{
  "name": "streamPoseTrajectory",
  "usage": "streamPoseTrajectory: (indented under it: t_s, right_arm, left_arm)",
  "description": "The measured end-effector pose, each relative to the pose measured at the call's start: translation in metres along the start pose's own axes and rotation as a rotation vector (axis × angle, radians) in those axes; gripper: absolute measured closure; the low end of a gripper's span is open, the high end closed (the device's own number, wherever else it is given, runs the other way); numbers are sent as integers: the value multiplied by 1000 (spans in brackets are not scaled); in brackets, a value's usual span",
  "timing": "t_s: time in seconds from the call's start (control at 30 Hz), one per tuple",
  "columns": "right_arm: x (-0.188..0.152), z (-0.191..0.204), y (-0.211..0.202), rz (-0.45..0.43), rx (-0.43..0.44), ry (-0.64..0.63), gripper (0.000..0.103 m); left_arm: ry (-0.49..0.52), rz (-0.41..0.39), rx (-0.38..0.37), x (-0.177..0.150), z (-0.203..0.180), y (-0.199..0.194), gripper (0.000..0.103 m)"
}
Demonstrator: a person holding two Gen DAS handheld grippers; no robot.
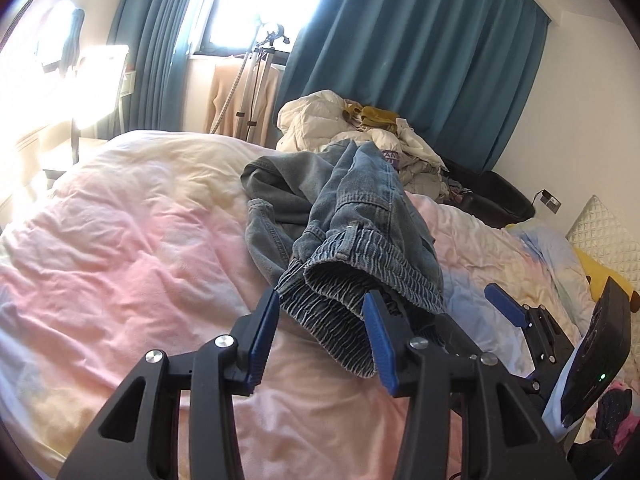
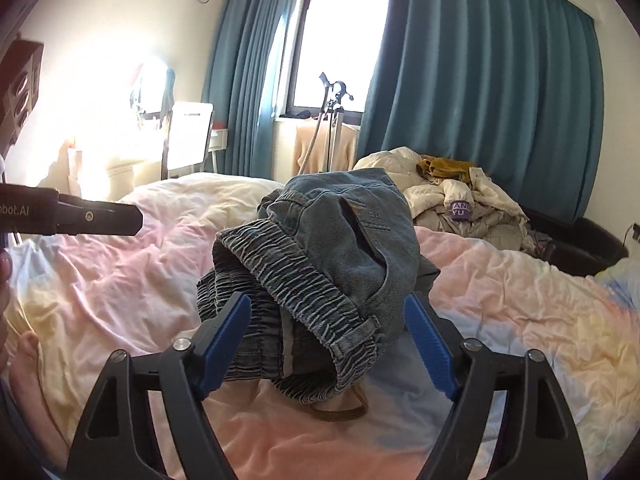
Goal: Fold clothes
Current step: 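Lift the jeans with the left gripper while the right gripper grasps the waistband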
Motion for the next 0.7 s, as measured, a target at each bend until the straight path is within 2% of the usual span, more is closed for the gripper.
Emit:
streamPoseTrajectory:
  t_s: [0.07, 0.13, 0.27, 0.33, 0.53, 0.7]
  right_arm:
    - [0, 11, 12, 18, -20, -70, 39]
    - [-1, 19, 25, 39, -54, -126, 52]
    - [-1, 23, 41, 47, -57, -140, 71]
    - [1, 20, 38, 32, -61, -121, 89]
    - [20, -25, 11, -51, -102, 55, 96]
    - [5, -78, 14, -6, -100, 266, 97]
  left_arm:
    - [-29, 5, 8, -2, 6, 3, 58]
    - [-37, -7, -6, -1, 8, 4, 58]
    - [-56, -6, -26, 0, 9, 13, 58]
    - [-51, 2, -26, -1, 6, 19, 58]
    - [-21, 27, -26, -6, -5, 24, 58]
    - [14, 15, -5, -9, -12, 21, 58]
Point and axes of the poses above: each gripper's, at about its wrist camera, not at the fingertips, and y roughly the way its jaws point, z to its left, x to its top, the point moved 8 cm from there along y, roughly the way its jaws point, and after that the axes turned 2 degrees about z, right-handed, at the moved point
